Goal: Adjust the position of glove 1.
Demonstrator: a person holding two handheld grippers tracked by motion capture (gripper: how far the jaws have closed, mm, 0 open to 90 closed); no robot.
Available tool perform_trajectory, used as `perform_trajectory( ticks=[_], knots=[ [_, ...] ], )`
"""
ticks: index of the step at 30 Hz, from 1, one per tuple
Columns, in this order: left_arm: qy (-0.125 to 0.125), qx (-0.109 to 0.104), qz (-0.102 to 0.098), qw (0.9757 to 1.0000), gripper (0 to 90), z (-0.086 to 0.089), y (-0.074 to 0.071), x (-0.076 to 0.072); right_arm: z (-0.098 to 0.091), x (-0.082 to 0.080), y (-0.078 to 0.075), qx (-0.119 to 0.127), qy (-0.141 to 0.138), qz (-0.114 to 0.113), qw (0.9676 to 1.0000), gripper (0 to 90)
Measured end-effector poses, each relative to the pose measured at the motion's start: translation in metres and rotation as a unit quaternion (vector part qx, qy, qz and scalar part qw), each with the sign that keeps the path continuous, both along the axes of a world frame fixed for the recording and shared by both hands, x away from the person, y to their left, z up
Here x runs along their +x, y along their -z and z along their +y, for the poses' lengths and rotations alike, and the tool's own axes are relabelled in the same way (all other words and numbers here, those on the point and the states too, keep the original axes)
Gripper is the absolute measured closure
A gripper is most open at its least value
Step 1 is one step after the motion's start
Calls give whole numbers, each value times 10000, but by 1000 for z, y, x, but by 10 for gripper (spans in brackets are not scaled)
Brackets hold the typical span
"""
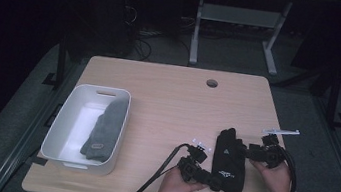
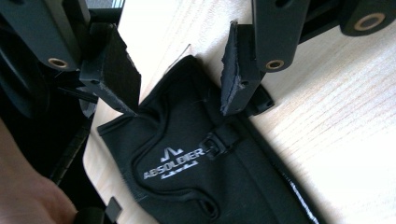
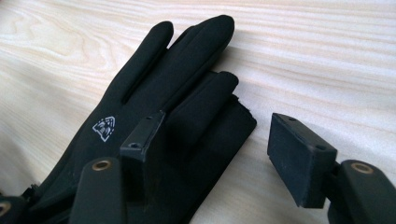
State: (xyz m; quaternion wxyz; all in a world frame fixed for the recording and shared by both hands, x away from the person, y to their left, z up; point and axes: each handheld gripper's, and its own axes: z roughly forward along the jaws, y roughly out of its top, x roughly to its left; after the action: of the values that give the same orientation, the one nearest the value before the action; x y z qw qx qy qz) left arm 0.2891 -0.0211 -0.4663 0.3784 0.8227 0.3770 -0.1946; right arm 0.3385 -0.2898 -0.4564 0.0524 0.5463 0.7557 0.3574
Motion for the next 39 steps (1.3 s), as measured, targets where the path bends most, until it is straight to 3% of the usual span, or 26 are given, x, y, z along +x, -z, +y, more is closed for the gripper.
perform_trajectory(
  ticks=[7,10,12,14,15,20,26,37,39],
  knots=[
    [-11,21,-10,10000,538,-3,3,0,-1,5,5,61,43,91,9999,392],
    [24,70,-102,9999,590,-4,4,1,0,6,7,95,20,134,9999,429],
    [84,100,-140,9998,671,-4,5,3,0,6,9,223,-53,173,9996,526],
    [101,83,-117,9998,696,-5,6,3,-1,5,9,279,-69,199,9994,555],
    [109,75,-85,9999,739,-4,7,4,-1,4,9,372,-66,231,9990,625],
    [151,60,-46,9999,787,-2,8,7,-2,1,8,433,-69,174,9989,751],
    [227,106,21,9997,841,5,6,11,-4,-5,9,619,-18,214,9978,766],
    [97,70,89,9999,851,24,3,19,-3,-11,8,810,12,177,9966,776],
    [126,-11,309,9994,793,27,4,19,-2,-11,8,803,21,200,9966,776]
  ],
)
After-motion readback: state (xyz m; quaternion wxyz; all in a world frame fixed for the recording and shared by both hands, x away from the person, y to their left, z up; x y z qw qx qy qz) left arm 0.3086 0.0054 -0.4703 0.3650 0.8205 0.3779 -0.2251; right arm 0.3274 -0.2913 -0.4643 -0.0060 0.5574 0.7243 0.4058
